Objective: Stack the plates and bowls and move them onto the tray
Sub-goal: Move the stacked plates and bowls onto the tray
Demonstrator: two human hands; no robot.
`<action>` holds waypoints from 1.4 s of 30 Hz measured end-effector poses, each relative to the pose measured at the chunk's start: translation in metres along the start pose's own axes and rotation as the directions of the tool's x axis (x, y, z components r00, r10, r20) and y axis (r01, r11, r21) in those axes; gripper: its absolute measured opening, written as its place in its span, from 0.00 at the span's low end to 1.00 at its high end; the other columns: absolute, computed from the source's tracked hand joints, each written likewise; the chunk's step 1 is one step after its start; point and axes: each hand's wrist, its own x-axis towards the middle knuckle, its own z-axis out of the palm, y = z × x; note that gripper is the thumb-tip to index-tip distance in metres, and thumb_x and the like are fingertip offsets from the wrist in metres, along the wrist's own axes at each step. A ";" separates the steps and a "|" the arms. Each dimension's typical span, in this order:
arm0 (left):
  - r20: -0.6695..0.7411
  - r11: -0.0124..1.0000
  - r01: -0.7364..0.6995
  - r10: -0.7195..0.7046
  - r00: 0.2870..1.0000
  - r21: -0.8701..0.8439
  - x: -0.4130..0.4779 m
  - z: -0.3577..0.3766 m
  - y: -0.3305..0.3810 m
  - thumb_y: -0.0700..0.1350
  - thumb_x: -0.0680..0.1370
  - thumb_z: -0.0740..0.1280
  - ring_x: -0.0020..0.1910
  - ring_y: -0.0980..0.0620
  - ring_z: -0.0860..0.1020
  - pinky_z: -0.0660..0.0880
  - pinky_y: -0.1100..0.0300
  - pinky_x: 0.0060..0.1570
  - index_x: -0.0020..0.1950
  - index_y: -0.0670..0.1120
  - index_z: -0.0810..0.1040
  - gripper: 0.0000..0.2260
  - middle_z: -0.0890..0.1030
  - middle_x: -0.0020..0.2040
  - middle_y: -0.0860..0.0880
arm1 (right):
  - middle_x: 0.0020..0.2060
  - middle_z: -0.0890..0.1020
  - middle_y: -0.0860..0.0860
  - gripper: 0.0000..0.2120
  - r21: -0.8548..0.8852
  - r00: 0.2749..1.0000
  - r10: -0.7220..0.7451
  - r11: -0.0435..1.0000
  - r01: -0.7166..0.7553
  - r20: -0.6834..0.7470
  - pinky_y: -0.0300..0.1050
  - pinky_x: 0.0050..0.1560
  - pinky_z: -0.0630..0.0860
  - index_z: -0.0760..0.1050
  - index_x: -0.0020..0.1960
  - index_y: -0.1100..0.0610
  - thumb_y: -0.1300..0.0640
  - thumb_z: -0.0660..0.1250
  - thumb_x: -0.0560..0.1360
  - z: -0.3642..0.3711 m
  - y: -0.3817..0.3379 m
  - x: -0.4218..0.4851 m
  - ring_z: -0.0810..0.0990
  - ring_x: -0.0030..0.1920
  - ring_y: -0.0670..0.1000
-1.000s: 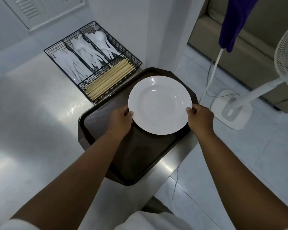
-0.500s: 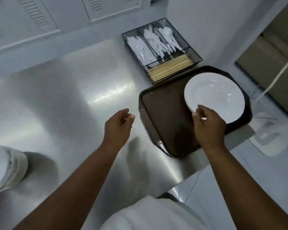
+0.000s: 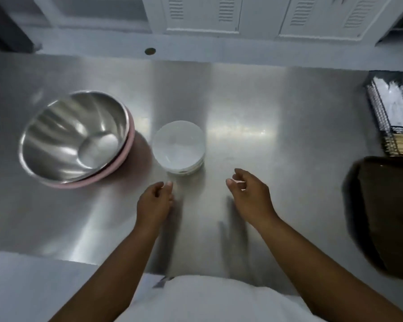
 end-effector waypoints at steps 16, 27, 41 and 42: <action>0.119 0.992 -0.122 0.126 0.985 -0.037 0.048 -0.018 0.016 0.56 0.73 0.63 0.55 0.51 0.81 0.76 0.45 0.63 0.56 0.59 0.80 0.14 0.83 0.55 0.54 | 0.46 0.84 0.57 0.18 0.175 0.989 0.119 0.976 -0.132 0.083 0.63 0.56 0.79 0.78 0.46 0.58 0.44 0.61 0.70 0.059 -0.049 0.048 0.82 0.51 0.61; 0.435 0.952 -0.306 0.265 0.861 0.027 -0.069 0.127 0.046 0.48 0.81 0.63 0.59 0.53 0.78 0.76 0.47 0.63 0.53 0.68 0.74 0.11 0.79 0.58 0.59 | 0.45 0.85 0.41 0.06 0.335 0.953 0.219 0.932 -0.140 -0.210 0.59 0.57 0.80 0.78 0.42 0.33 0.40 0.62 0.69 -0.104 0.055 -0.047 0.83 0.51 0.50; 0.717 0.887 -0.443 0.225 0.660 0.130 -0.160 0.353 0.091 0.48 0.79 0.65 0.55 0.48 0.81 0.76 0.46 0.62 0.62 0.53 0.78 0.12 0.82 0.55 0.51 | 0.54 0.83 0.45 0.12 0.543 0.794 0.438 0.823 -0.166 -0.422 0.44 0.54 0.80 0.79 0.61 0.50 0.54 0.65 0.79 -0.291 0.187 -0.082 0.82 0.53 0.45; 0.717 0.887 -0.435 0.202 0.668 0.156 -0.161 0.362 0.092 0.48 0.79 0.65 0.55 0.47 0.81 0.76 0.47 0.62 0.62 0.51 0.78 0.11 0.81 0.54 0.51 | 0.54 0.83 0.45 0.12 0.526 0.800 0.436 0.831 -0.182 -0.412 0.45 0.54 0.81 0.79 0.62 0.50 0.53 0.65 0.79 -0.297 0.194 -0.079 0.82 0.55 0.46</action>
